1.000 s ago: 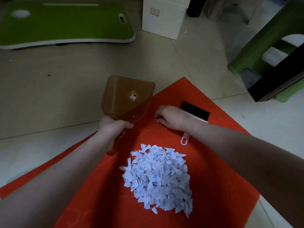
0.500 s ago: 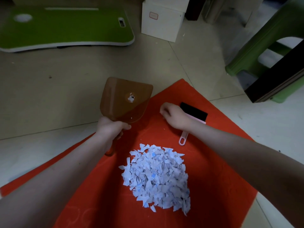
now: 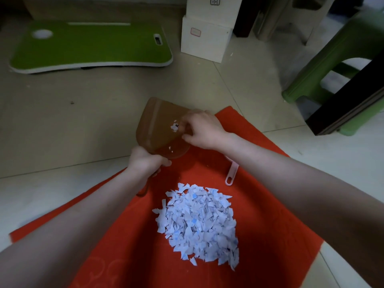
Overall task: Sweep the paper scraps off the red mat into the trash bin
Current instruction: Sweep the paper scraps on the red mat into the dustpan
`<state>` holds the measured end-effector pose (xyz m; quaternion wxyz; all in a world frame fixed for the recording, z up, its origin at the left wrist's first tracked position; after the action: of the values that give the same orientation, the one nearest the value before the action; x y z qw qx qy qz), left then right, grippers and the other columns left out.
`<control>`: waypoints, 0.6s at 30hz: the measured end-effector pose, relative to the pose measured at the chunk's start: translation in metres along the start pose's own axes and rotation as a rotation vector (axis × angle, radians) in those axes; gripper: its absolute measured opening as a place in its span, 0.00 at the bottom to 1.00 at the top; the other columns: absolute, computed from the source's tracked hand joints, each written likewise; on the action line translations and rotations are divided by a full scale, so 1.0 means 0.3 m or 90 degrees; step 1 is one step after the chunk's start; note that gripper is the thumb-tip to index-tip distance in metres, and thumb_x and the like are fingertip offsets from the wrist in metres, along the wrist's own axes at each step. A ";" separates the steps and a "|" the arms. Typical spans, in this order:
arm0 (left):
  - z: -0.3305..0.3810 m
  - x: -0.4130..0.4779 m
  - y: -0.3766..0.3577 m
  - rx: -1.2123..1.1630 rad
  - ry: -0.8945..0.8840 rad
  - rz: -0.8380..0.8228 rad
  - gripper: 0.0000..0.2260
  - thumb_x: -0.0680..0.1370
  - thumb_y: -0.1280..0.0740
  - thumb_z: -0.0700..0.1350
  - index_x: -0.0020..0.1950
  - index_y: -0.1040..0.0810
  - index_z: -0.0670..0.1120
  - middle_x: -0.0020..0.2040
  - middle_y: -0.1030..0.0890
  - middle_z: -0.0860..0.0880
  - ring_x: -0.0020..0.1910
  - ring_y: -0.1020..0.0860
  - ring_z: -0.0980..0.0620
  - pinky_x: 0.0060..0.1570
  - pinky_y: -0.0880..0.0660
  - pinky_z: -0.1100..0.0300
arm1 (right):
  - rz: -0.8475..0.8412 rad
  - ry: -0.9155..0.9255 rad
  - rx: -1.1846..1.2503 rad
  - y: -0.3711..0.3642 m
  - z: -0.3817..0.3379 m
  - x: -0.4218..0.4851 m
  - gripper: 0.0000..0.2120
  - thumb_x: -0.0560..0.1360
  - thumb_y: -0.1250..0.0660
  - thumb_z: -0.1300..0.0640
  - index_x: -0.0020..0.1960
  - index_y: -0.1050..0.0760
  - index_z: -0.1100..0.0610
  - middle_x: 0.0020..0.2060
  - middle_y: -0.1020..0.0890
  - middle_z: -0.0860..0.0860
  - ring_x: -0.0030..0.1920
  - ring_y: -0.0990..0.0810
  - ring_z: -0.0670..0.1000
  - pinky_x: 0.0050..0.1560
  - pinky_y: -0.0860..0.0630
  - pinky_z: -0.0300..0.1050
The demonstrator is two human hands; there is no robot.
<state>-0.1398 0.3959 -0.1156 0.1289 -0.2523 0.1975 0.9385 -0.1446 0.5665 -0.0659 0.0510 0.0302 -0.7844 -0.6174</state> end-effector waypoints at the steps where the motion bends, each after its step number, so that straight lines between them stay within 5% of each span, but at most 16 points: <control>1: 0.005 -0.006 0.005 0.003 -0.004 0.002 0.12 0.65 0.25 0.31 0.31 0.27 0.40 0.23 0.29 0.45 0.19 0.34 0.51 0.22 0.36 0.62 | -0.007 -0.004 0.036 0.008 -0.007 -0.006 0.06 0.74 0.33 0.52 0.49 0.20 0.50 0.44 0.21 0.44 0.51 0.20 0.51 0.46 0.34 0.40; 6: 0.024 -0.028 0.024 0.007 -0.012 0.009 0.12 0.65 0.25 0.31 0.32 0.28 0.41 0.24 0.29 0.44 0.21 0.33 0.50 0.23 0.35 0.61 | 0.194 -0.178 0.087 0.053 0.109 -0.101 0.15 0.75 0.42 0.61 0.59 0.26 0.55 0.52 0.18 0.57 0.53 0.21 0.60 0.46 0.25 0.49; 7: 0.027 -0.031 0.030 0.006 -0.012 0.015 0.12 0.65 0.25 0.32 0.32 0.27 0.41 0.24 0.29 0.45 0.20 0.33 0.51 0.22 0.35 0.61 | 0.163 -0.193 0.006 0.036 0.153 -0.145 0.15 0.74 0.42 0.62 0.59 0.28 0.56 0.51 0.20 0.58 0.52 0.21 0.61 0.44 0.26 0.50; 11: 0.037 -0.043 0.043 0.002 -0.013 0.031 0.12 0.65 0.25 0.32 0.33 0.27 0.41 0.24 0.29 0.45 0.17 0.33 0.54 0.21 0.35 0.62 | -0.235 -0.049 -0.285 -0.149 0.283 -0.343 0.18 0.75 0.40 0.64 0.64 0.32 0.55 0.60 0.30 0.55 0.58 0.26 0.57 0.38 0.30 0.46; 14: 0.034 -0.053 0.040 0.007 -0.008 0.026 0.12 0.66 0.25 0.31 0.34 0.27 0.41 0.25 0.28 0.45 0.16 0.33 0.55 0.18 0.35 0.65 | -0.247 -0.002 -0.256 -0.191 0.315 -0.406 0.14 0.76 0.40 0.62 0.60 0.30 0.53 0.58 0.30 0.53 0.58 0.26 0.55 0.35 0.34 0.45; 18: 0.029 -0.070 0.042 0.020 0.004 0.021 0.11 0.67 0.25 0.31 0.36 0.27 0.40 0.28 0.28 0.43 0.23 0.31 0.50 0.22 0.33 0.61 | -0.113 0.056 -0.191 -0.137 0.325 -0.416 0.12 0.71 0.36 0.59 0.54 0.28 0.52 0.54 0.26 0.54 0.48 0.22 0.56 0.31 0.29 0.44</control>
<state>-0.1301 0.3856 -0.0936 0.1165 -0.2496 0.2167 0.9366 -0.0327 0.6645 -0.1339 0.0342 0.1185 -0.6747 -0.7277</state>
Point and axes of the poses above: each hand's wrist, its own x-axis towards the middle knuckle, its own y-axis out of the back of the hand, z = x × y, the point moved 4 cm from there along x, towards the middle knuckle
